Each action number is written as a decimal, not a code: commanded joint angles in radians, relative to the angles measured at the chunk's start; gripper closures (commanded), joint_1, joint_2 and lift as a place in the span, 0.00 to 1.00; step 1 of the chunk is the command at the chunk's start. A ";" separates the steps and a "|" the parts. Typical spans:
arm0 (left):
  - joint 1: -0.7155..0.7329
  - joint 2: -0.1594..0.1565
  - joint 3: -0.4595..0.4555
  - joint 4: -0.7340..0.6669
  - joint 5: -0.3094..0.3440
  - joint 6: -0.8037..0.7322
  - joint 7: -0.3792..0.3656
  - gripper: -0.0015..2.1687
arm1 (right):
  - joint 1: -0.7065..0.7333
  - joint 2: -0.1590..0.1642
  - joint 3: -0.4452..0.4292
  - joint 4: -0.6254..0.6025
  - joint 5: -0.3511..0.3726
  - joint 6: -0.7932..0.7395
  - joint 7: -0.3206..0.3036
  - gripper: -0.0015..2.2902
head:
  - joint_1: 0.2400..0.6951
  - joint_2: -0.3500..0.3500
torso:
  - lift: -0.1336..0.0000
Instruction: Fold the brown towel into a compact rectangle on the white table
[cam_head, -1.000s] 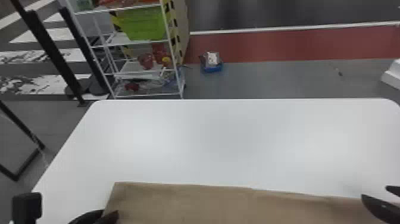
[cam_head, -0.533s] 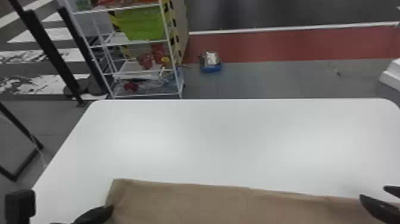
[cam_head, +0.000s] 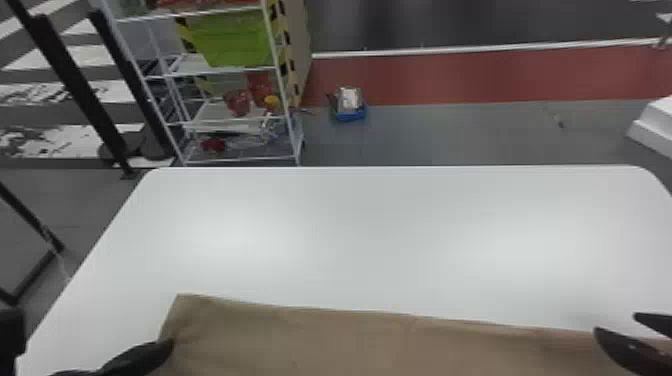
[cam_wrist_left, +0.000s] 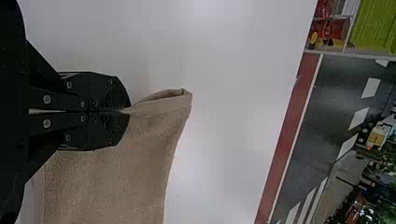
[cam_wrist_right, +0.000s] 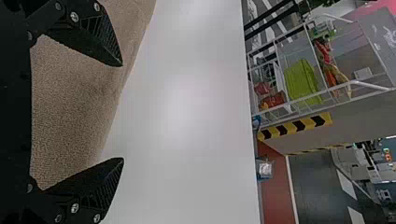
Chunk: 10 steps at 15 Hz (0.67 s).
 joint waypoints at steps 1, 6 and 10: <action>-0.042 -0.004 0.063 -0.004 -0.003 0.054 -0.004 0.63 | 0.001 0.000 -0.003 0.000 0.000 -0.003 0.000 0.08 | 1.00 0.72 | 0.07; -0.083 -0.004 0.158 0.013 -0.006 0.061 -0.010 0.63 | -0.003 0.000 0.003 0.003 -0.006 -0.010 -0.001 0.08 | 1.00 0.84 | 0.07; -0.106 -0.004 0.203 0.008 0.000 0.091 -0.014 0.63 | -0.004 0.000 -0.003 0.003 -0.009 -0.010 -0.001 0.08 | 1.00 0.92 | 0.07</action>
